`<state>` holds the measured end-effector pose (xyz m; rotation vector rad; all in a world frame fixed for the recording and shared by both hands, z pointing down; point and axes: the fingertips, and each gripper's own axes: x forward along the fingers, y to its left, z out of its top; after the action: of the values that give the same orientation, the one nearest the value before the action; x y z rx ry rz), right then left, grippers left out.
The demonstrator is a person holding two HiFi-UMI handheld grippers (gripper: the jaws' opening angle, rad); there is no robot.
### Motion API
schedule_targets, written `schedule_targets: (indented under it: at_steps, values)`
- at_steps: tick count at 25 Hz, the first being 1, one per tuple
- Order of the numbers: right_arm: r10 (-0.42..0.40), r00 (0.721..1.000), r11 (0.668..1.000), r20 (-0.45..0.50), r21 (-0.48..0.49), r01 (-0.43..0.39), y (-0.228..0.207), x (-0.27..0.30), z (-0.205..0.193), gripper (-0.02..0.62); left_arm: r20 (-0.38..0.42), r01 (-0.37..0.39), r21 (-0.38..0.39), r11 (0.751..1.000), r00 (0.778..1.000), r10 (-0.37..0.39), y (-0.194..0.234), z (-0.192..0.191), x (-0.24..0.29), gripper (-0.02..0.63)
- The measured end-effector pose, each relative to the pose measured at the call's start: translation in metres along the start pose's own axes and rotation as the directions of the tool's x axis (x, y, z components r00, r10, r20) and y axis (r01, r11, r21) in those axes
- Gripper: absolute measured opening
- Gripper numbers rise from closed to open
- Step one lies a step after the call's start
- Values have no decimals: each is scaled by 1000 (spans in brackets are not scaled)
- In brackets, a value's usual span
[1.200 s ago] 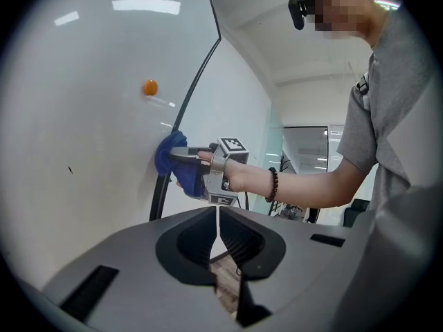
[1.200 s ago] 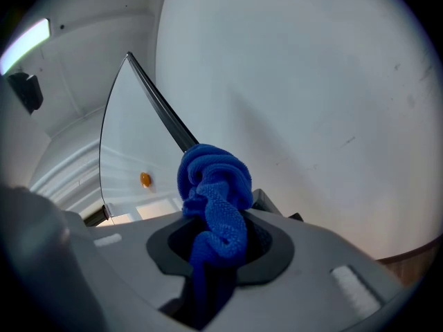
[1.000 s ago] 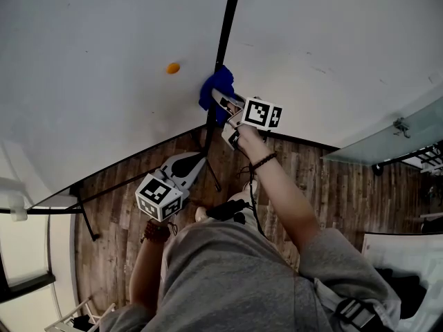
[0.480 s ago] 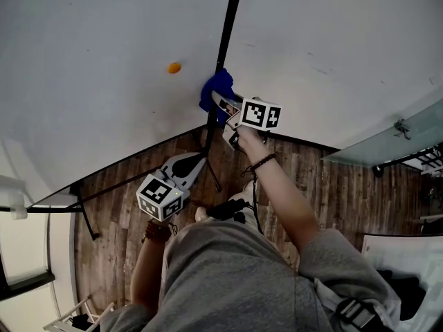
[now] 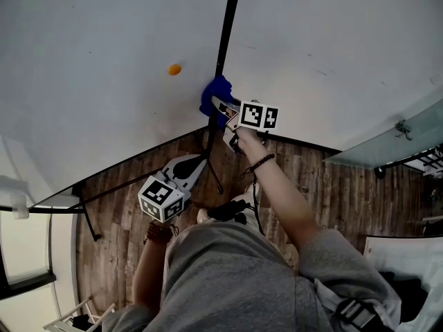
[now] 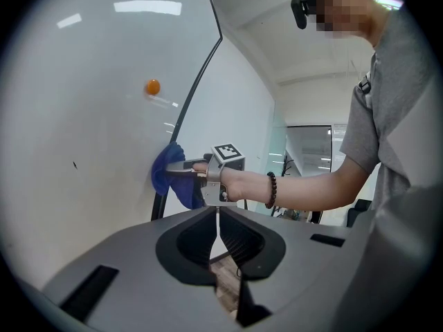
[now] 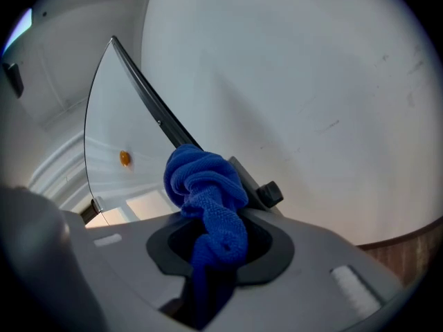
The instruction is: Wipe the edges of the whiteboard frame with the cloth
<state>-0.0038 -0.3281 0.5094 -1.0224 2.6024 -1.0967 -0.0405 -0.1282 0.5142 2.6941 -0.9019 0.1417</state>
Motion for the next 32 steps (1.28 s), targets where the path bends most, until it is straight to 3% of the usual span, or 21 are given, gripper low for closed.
schedule_targets:
  at_steps: [8, 32]
  values:
    - [37, 999, 989, 7, 143, -38, -10, 2, -11, 107, -4, -18, 0, 1000, 1000, 18, 2, -2, -6, 20]
    - [36, 999, 968, -2, 247, -34, -33, 6, -30, 107, -2, -43, -6, 999, 999, 43, 3, -7, -8, 20]
